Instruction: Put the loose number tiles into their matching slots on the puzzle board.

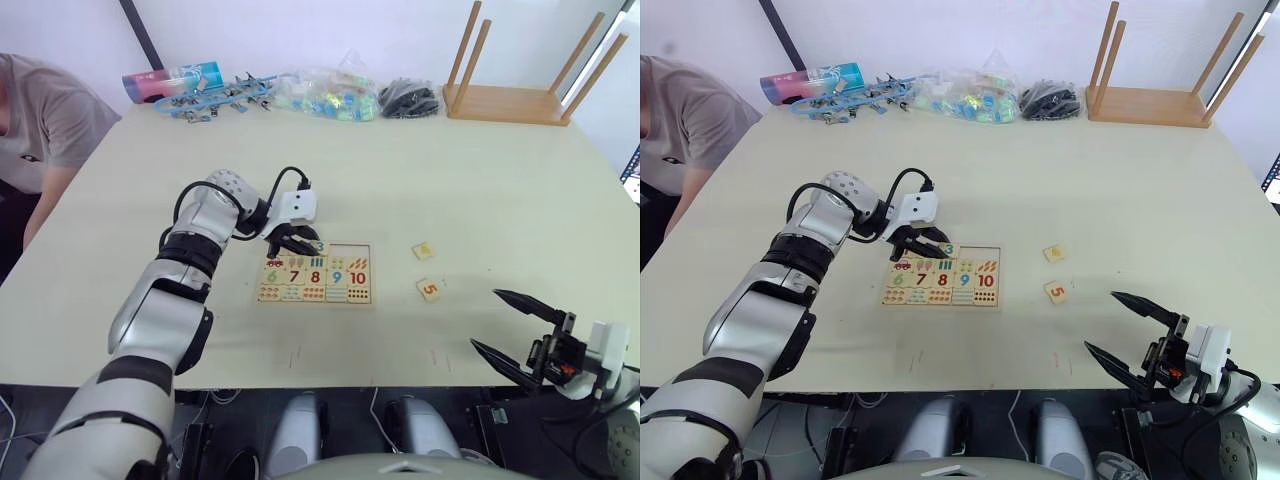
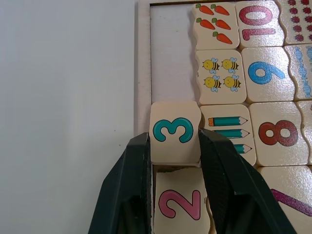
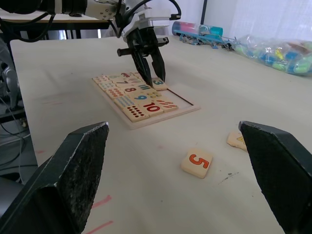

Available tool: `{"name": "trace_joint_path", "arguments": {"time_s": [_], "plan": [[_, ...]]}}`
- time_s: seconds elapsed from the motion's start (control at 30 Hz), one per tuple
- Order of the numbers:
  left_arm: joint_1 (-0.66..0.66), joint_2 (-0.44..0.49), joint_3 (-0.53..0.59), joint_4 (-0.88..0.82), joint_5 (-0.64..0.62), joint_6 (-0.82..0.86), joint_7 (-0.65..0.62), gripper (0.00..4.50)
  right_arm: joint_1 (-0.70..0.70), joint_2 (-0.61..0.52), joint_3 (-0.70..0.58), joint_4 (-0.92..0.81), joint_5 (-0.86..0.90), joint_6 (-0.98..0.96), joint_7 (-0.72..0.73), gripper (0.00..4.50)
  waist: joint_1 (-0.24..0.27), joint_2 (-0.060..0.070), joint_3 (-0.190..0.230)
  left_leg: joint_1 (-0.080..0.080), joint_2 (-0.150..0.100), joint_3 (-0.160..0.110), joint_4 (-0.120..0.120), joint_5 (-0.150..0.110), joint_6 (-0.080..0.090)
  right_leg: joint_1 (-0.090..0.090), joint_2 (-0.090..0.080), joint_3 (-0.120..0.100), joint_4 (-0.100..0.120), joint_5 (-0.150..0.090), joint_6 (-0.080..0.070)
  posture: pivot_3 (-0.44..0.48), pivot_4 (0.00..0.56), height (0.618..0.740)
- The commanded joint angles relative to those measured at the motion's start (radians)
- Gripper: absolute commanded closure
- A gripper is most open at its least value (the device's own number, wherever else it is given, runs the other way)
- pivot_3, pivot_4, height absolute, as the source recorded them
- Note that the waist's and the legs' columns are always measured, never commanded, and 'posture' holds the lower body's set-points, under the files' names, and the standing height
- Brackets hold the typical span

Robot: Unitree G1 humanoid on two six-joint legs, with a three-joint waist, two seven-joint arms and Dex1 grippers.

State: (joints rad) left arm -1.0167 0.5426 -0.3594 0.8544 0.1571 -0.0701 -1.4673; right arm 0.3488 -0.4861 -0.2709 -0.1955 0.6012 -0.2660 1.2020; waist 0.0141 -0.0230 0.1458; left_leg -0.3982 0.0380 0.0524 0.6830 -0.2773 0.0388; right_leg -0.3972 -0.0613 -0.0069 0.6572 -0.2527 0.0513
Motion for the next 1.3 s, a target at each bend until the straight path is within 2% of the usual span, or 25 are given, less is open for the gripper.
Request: {"name": "trace_joint_path", "arguments": {"time_s": [0.03, 0.33, 0.4, 0.53, 0.97, 1.17, 1.3], "plan": [[-0.017, -0.001, -0.002, -0.013, 0.005, 0.007, -0.018, 3.58, 0.004, -0.006, -0.016, -0.019, 0.009, -0.02, -0.004, 0.0, 0.0, 0.0, 0.0, 0.0, 0.0, 0.0, 0.0, 0.0, 0.0, 0.0, 0.0, 0.0, 0.0, 0.0, 0.0, 0.0, 0.15, 0.737], [-0.02, -0.001, 0.003, -0.024, -0.002, 0.032, -0.03, 3.58, -0.001, -0.005, -0.012, -0.009, 0.004, -0.025, -0.004, 0.0, 0.0, 0.0, 0.0, 0.0, 0.0, 0.0, 0.0, 0.0, 0.0, 0.0, 0.0, 0.0, 0.0, 0.0, 0.0, 0.0, 0.15, 0.737], [-0.021, 0.0, 0.004, -0.026, -0.003, 0.032, -0.029, 2.56, -0.002, -0.005, -0.012, -0.007, 0.003, -0.027, -0.004, 0.0, 0.0, 0.0, 0.0, 0.0, 0.0, 0.0, 0.0, 0.0, 0.0, 0.0, 0.0, 0.0, 0.0, 0.0, 0.0, 0.0, 0.15, 0.737], [-0.022, 0.0, 0.007, -0.032, -0.003, 0.034, -0.027, 0.8, -0.005, -0.005, -0.009, 0.0, 0.001, -0.031, -0.002, 0.0, 0.0, 0.0, 0.0, 0.0, 0.0, 0.0, 0.0, 0.0, 0.0, 0.0, 0.0, 0.0, 0.0, 0.0, 0.0, 0.0, 0.15, 0.737], [-0.043, 0.008, 0.025, -0.037, -0.024, 0.044, -0.055, 0.8, -0.013, -0.005, -0.006, 0.014, -0.003, -0.039, 0.0, 0.0, 0.0, 0.0, 0.0, 0.0, 0.0, 0.0, 0.0, 0.0, 0.0, 0.0, 0.0, 0.0, 0.0, 0.0, 0.0, 0.0, 0.15, 0.737], [-0.071, 0.021, 0.074, -0.022, -0.098, 0.08, -0.141, 0.8, -0.021, -0.004, -0.006, 0.021, -0.005, -0.041, 0.0, 0.0, 0.0, 0.0, 0.0, 0.0, 0.0, -0.001, 0.0, 0.0, 0.0, 0.0, 0.0, -0.001, 0.0, 0.0, 0.0, 0.0, 0.15, 0.737], [-0.076, 0.017, 0.114, 0.015, -0.132, 0.078, -0.112, 0.8, -0.024, -0.002, -0.004, 0.023, -0.006, -0.042, 0.002, 0.0, -0.001, 0.0, 0.0, 0.0, 0.0, -0.001, 0.0, 0.0, 0.0, 0.0, 0.0, -0.001, 0.0, 0.0, 0.0, 0.0, 0.15, 0.737]]}}
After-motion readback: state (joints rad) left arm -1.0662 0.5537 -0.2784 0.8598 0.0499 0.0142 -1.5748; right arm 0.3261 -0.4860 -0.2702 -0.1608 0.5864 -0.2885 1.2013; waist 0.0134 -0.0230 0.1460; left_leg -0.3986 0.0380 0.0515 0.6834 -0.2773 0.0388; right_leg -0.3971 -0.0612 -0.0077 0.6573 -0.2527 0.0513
